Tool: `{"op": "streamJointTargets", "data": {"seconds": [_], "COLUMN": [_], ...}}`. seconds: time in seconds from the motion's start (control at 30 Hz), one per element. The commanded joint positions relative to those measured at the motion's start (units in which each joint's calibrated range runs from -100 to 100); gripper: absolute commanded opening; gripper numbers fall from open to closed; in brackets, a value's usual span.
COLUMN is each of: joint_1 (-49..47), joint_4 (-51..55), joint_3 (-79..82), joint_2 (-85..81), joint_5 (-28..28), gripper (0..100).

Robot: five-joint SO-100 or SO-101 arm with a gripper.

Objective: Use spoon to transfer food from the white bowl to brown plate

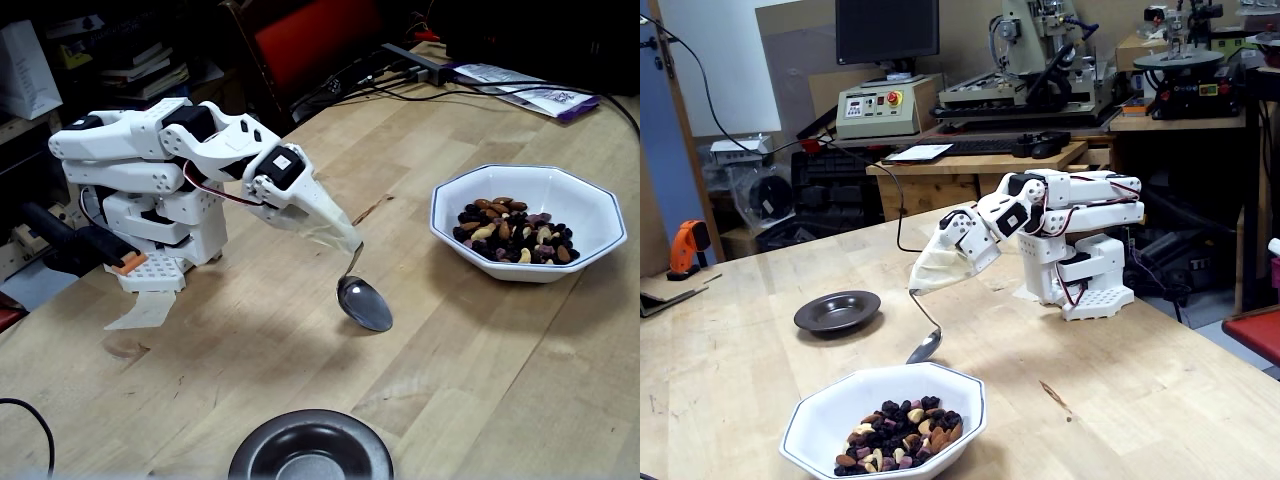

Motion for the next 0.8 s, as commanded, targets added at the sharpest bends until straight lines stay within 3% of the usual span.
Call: {"op": "streamJointTargets", "data": {"seconds": [0.0,0.53,0.77], "joint_1": [-0.04,-0.04,-0.19], "joint_4": [1.54,1.14,-5.34], "joint_3": [0.32,0.23,-2.33], "joint_2": [-0.18,-0.18,-0.18], "joint_5": [0.2,0.0,0.05], "gripper": [4,4,4]}}
